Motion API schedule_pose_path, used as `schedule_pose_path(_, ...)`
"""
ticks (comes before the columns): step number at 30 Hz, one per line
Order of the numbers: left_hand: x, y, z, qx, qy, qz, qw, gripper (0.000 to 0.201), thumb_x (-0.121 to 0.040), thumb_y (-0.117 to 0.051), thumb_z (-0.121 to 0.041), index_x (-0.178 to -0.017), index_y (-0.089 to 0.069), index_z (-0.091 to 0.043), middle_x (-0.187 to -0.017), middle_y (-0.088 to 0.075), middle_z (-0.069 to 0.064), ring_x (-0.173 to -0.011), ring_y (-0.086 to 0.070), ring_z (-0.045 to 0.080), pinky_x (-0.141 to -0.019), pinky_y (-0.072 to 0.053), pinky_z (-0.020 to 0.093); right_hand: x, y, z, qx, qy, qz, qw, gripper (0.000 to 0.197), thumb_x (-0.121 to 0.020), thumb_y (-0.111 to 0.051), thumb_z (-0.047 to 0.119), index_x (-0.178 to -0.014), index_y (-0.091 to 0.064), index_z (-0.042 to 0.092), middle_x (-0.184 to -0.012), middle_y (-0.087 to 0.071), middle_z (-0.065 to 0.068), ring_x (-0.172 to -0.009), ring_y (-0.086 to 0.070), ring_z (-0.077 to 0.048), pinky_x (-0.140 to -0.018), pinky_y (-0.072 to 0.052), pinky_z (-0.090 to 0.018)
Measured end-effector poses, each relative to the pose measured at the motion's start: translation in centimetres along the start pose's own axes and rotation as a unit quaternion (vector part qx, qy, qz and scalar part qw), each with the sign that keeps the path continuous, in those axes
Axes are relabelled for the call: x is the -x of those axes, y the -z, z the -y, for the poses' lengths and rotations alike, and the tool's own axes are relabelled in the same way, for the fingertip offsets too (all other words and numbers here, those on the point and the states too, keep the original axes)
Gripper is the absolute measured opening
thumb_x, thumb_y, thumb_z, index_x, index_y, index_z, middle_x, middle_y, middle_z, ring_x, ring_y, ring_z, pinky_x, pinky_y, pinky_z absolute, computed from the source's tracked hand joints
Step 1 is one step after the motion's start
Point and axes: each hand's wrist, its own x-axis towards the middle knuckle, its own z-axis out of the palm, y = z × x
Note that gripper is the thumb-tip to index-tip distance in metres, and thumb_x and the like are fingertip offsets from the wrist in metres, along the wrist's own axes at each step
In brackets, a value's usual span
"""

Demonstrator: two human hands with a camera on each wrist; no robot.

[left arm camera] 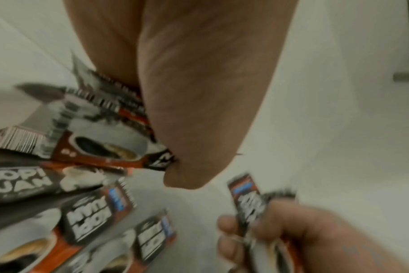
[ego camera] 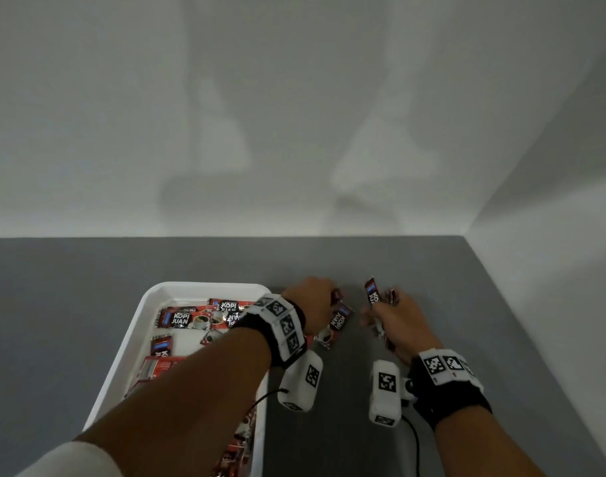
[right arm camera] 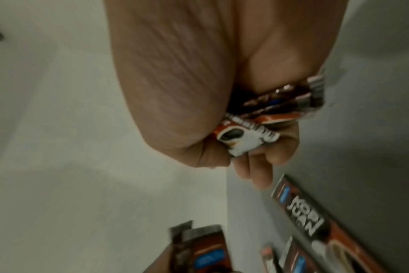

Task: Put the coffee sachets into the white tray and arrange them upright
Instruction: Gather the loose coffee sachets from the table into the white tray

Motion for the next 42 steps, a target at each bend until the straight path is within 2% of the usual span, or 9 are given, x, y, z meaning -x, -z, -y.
schedule_pose_path(2, 1.5, 1.5, 1.3, 0.080, -0.003, -0.017, 0.997, 0.015, -0.095, -0.055, -0.013, -0.110, -0.055, -0.014, -0.108, -0.065, 0.005, -0.097, -0.061, 0.025, -0.075, -0.041, 0.026, 1.3, -0.9, 1.2, -0.024, 0.012, 0.027, 0.999, 0.025, -0.080, -0.061, 0.003, -0.104, -0.057, 0.006, -0.070, -0.068, -0.017, -0.055, -0.059, -0.025, -0.055, -0.043, -0.037)
schedule_pose_path(5, 4.9, 3.2, 4.9, 0.108, 0.013, -0.045, 0.993, 0.009, -0.096, -0.051, -0.013, -0.101, -0.045, -0.017, -0.087, -0.058, -0.001, -0.073, -0.053, 0.016, -0.059, -0.039, 0.026, 3.4, -3.3, 3.7, 0.015, 0.049, 0.100, 0.994, 0.042, -0.086, -0.063, 0.005, -0.118, -0.054, 0.031, -0.074, -0.066, -0.005, -0.048, -0.054, -0.011, -0.043, -0.039, -0.024)
schedule_pose_path(12, 14.4, 1.9, 14.5, -0.050, 0.088, 0.007, 0.995, 0.031, -0.082, -0.064, -0.029, -0.112, -0.059, -0.026, -0.108, -0.068, -0.006, -0.102, -0.065, 0.019, -0.083, -0.053, 0.032, 9.2, -12.9, 8.3, 0.192, 0.144, 0.294, 0.925, 0.036, -0.091, -0.058, 0.019, -0.125, -0.054, 0.032, -0.091, -0.068, 0.001, -0.062, -0.061, -0.006, -0.055, -0.049, -0.023)
schedule_pose_path(15, 16.9, 0.2, 16.3, -0.070, 0.097, 0.029, 0.992, 0.025, -0.086, -0.065, -0.032, -0.107, -0.061, -0.020, -0.108, -0.067, -0.001, -0.102, -0.066, 0.021, -0.081, -0.053, 0.031, 10.6, -17.1, 7.5, 0.318, 0.206, 0.334, 0.863, 0.041, -0.095, -0.060, 0.025, -0.134, -0.048, 0.027, -0.118, -0.066, 0.000, -0.095, -0.065, -0.015, -0.077, -0.051, -0.028)
schedule_pose_path(19, 19.2, -1.3, 17.8, -0.025, 0.063, 0.060, 0.996, 0.040, -0.080, -0.055, -0.051, -0.109, -0.065, -0.026, -0.111, -0.068, -0.004, -0.104, -0.067, 0.018, -0.091, -0.056, 0.037, 12.1, -20.1, 5.4, 0.375, 0.232, 0.331, 0.834, 0.055, -0.086, -0.067, 0.019, -0.137, -0.048, 0.023, -0.130, -0.061, -0.001, -0.119, -0.059, -0.021, -0.100, -0.049, -0.036)
schedule_pose_path(23, 21.1, -1.7, 19.1, 0.036, 0.038, 0.011, 0.999, 0.054, -0.078, -0.057, -0.029, -0.132, -0.059, -0.036, -0.130, -0.061, -0.011, -0.120, -0.055, 0.010, -0.103, -0.049, 0.032, 12.6, -19.6, 3.6, 0.342, 0.237, 0.280, 0.865, 0.039, -0.091, -0.065, 0.039, -0.129, -0.057, 0.030, -0.127, -0.059, 0.007, -0.119, -0.053, -0.016, -0.103, -0.045, -0.035)
schedule_pose_path(28, 20.2, -2.7, 19.0, -0.021, 0.032, -0.011, 0.999, 0.065, -0.082, -0.056, -0.014, -0.143, -0.050, -0.037, -0.136, -0.057, -0.005, -0.130, -0.049, 0.020, -0.110, -0.043, 0.043, 13.0, -19.2, 1.9, 0.404, 0.286, 0.183, 0.849, 0.038, -0.097, -0.057, 0.022, -0.135, -0.058, 0.025, -0.134, -0.047, 0.010, -0.124, -0.038, -0.016, -0.107, -0.041, -0.035)
schedule_pose_path(34, 18.6, -2.8, 18.3, -0.104, 0.021, -0.043, 0.993, 0.062, -0.096, -0.051, -0.022, -0.153, -0.034, -0.040, -0.142, -0.053, -0.004, -0.136, -0.041, 0.023, -0.119, -0.023, 0.040, 12.5, -20.9, 0.8, 0.505, 0.252, 0.203, 0.800, 0.050, -0.096, -0.058, 0.031, -0.144, -0.046, 0.030, -0.143, -0.052, 0.004, -0.138, -0.039, -0.026, -0.118, -0.029, -0.047)
schedule_pose_path(42, 17.9, -0.3, 17.0, 0.018, 0.035, -0.079, 0.996, 0.041, -0.089, -0.055, -0.018, -0.130, -0.057, -0.022, -0.130, -0.061, -0.002, -0.122, -0.055, 0.021, -0.104, -0.046, 0.038, 10.1, -16.2, 3.9, 0.354, 0.217, 0.068, 0.907, 0.034, -0.099, -0.049, 0.021, -0.131, -0.062, 0.024, -0.132, -0.058, 0.008, -0.127, -0.047, -0.016, -0.109, -0.039, -0.032)
